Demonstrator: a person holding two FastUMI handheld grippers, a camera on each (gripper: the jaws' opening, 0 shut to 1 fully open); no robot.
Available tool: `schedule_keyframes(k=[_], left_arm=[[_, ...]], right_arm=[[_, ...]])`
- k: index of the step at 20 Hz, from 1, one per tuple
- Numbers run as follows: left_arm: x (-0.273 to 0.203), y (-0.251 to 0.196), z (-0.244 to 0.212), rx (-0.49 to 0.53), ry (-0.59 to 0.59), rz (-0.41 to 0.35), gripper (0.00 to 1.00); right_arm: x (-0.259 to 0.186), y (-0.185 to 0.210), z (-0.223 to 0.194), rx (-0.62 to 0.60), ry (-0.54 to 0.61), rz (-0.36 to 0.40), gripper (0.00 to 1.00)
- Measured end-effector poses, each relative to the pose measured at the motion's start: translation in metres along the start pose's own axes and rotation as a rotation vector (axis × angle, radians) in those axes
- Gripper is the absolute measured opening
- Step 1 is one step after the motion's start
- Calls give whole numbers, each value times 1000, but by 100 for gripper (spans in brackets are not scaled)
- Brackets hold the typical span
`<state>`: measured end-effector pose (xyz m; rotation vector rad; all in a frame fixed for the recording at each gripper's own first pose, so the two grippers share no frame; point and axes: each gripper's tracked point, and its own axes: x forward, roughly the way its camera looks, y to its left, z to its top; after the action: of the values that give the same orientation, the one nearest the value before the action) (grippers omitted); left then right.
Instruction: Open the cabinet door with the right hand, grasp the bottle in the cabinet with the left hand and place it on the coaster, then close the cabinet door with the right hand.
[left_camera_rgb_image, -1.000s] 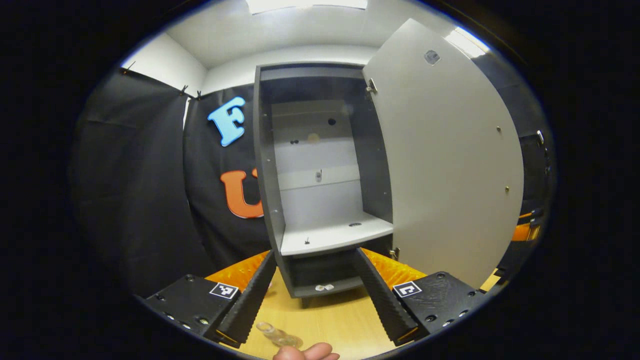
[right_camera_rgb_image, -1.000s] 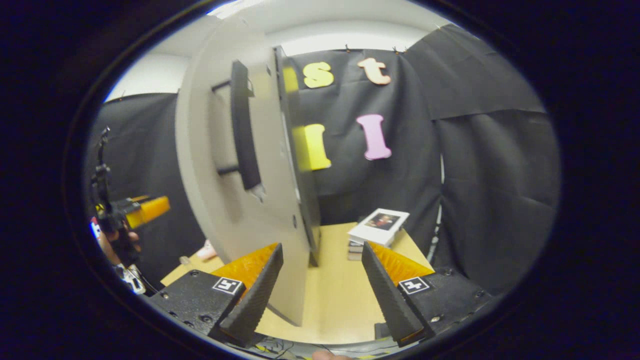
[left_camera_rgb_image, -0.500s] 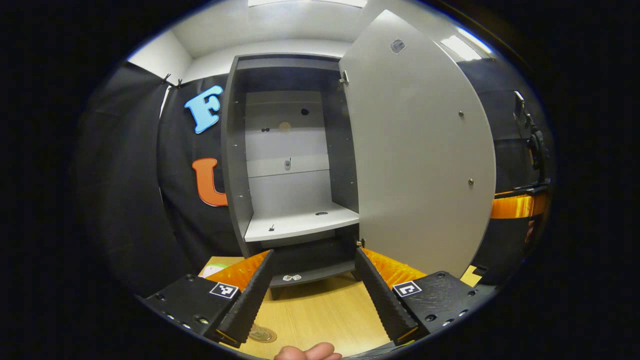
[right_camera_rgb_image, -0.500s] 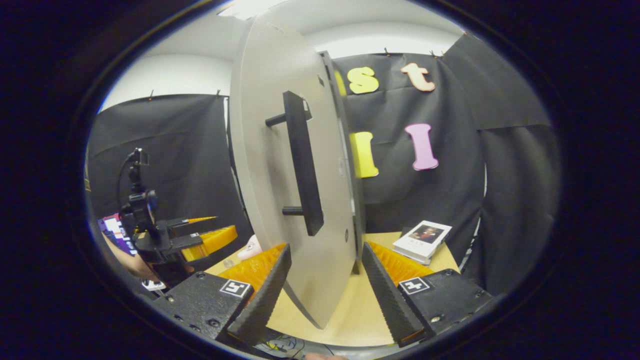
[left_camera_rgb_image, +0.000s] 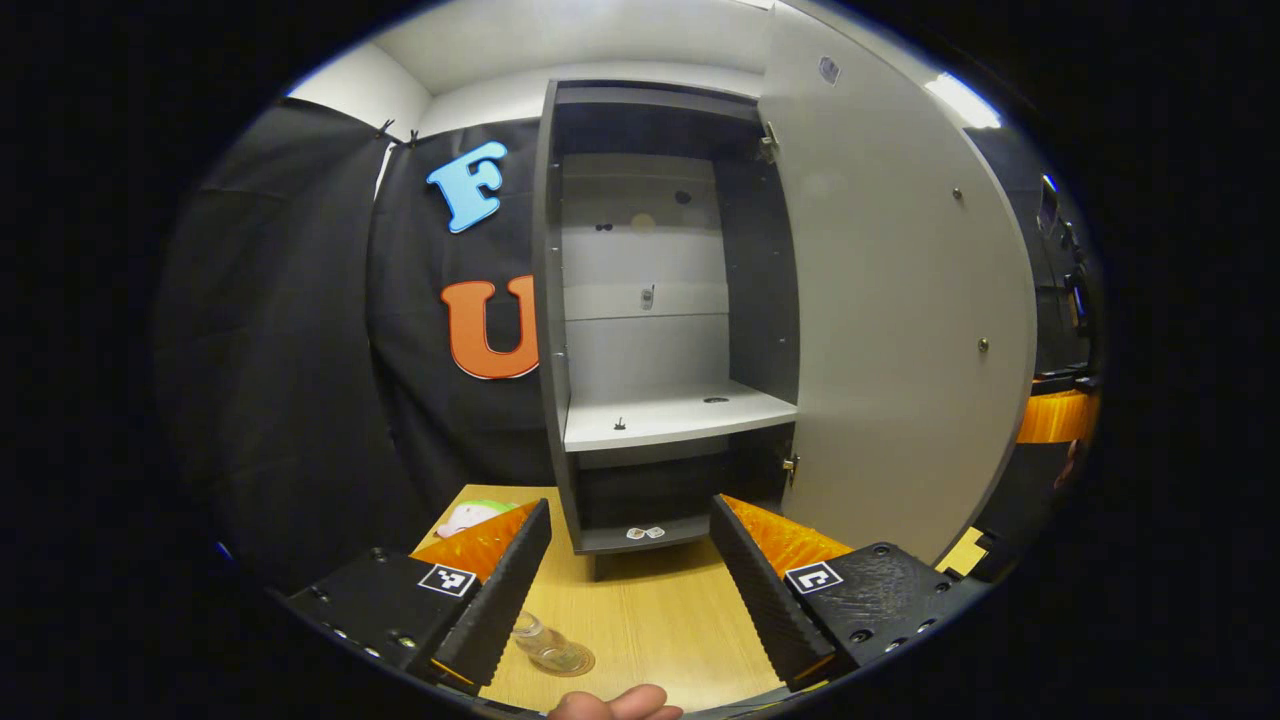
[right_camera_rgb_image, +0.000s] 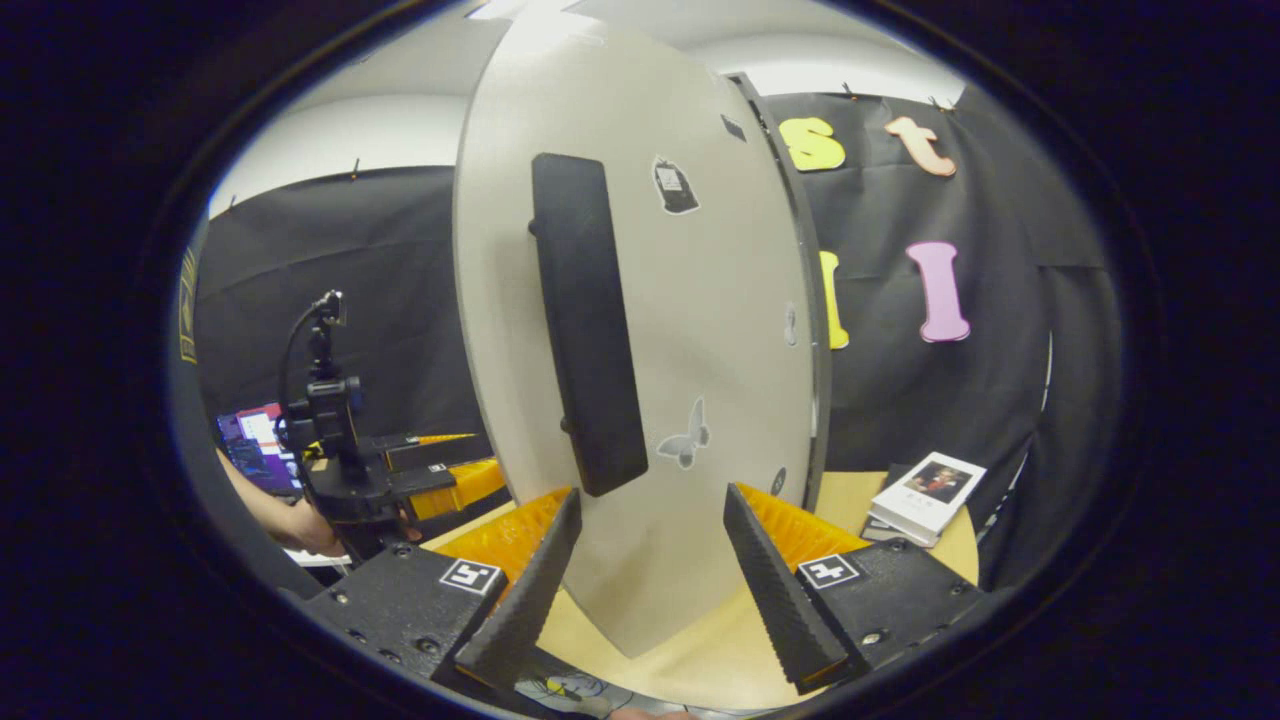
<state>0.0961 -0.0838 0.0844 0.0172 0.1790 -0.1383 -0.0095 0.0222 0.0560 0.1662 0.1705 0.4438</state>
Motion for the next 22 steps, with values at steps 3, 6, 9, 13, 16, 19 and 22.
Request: schedule_keyframes(k=[3,6,9,13,16,19,22], left_arm=[[7,16,-3,-6,-3,13,96],[17,29,-4,-21,-6,23,96],[27,41,-4,-46,-28,24,96],[34,45,-16,-76,16,18,97],[38,61,-11,-86,3,91,96],[29,76,-7,-106,10,193,97],[29,78,0,-116,-7,253,96]], right_arm=[[15,5,5,-34,6,2,93],[35,15,5,-46,19,29,93],[55,29,6,-82,30,46,94],[86,46,12,-116,27,108,94],[114,53,23,-132,5,190,90],[133,44,30,-121,13,251,95],[143,25,42,-102,-4,255,90]])
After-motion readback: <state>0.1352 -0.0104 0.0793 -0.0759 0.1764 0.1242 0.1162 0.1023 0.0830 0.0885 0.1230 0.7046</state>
